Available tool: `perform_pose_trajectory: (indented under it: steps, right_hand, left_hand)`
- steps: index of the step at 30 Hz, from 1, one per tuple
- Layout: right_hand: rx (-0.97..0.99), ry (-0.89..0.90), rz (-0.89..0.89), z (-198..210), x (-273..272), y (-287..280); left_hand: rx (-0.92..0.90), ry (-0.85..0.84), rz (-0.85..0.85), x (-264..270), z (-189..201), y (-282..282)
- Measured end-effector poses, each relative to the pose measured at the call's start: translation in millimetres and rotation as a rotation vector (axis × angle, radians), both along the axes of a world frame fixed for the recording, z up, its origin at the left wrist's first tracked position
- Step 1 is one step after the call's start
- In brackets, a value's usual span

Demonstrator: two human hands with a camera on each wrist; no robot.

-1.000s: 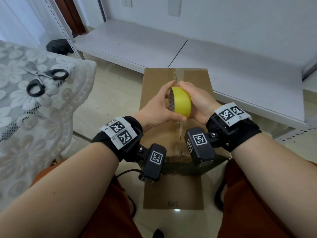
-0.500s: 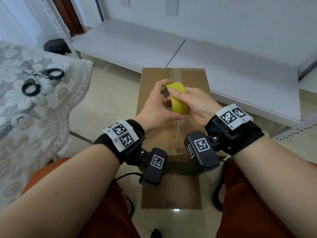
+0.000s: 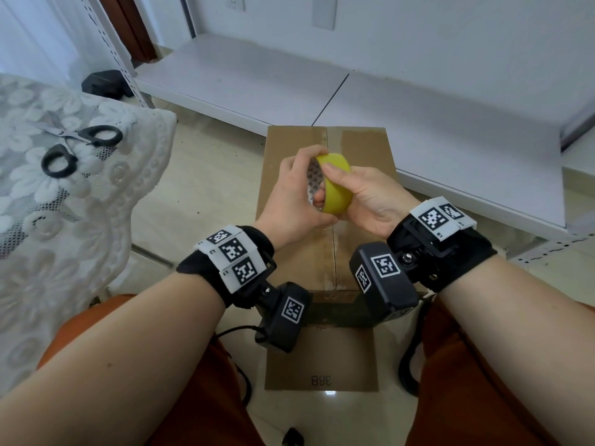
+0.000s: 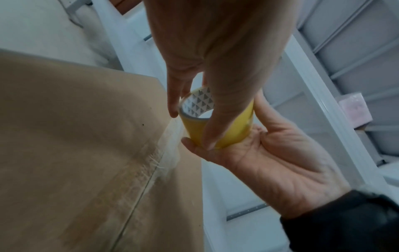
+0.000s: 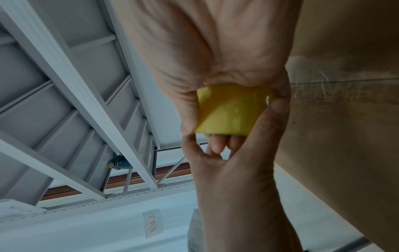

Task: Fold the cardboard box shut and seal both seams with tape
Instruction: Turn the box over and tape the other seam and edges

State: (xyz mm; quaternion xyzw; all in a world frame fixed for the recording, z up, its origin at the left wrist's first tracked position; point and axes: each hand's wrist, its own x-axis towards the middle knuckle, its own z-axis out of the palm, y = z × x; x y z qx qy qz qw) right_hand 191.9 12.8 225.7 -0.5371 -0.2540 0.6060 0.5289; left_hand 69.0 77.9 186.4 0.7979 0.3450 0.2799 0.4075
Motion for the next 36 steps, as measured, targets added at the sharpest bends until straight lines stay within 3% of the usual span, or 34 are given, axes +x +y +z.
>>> perform_pose_trajectory:
  steps: [4,9,18,25,36]
  right_hand:
    - [0.009,-0.007,0.041,-0.8,1.2,-2.0]
    - [0.050,-0.035,-0.020,-2.1,-3.5,-4.8]
    - [0.133,0.045,0.072,-3.0,-3.4,-1.9]
    - [0.056,-0.060,0.078,-4.8,-1.7,-3.0]
    - [0.134,-0.005,0.172,-3.4,-1.2,-4.7]
  left_hand:
    - [-0.149,-0.036,-0.034,-2.8,2.3,1.0]
    - [0.038,0.027,-0.028,-1.0,-2.5,-2.5]
    - [-0.122,-0.046,-0.014,-2.6,7.4,-1.5]
    - [-0.017,-0.020,0.004,-0.6,2.4,-8.7]
    - [-0.222,-0.045,-0.013,-3.0,4.0,-0.7]
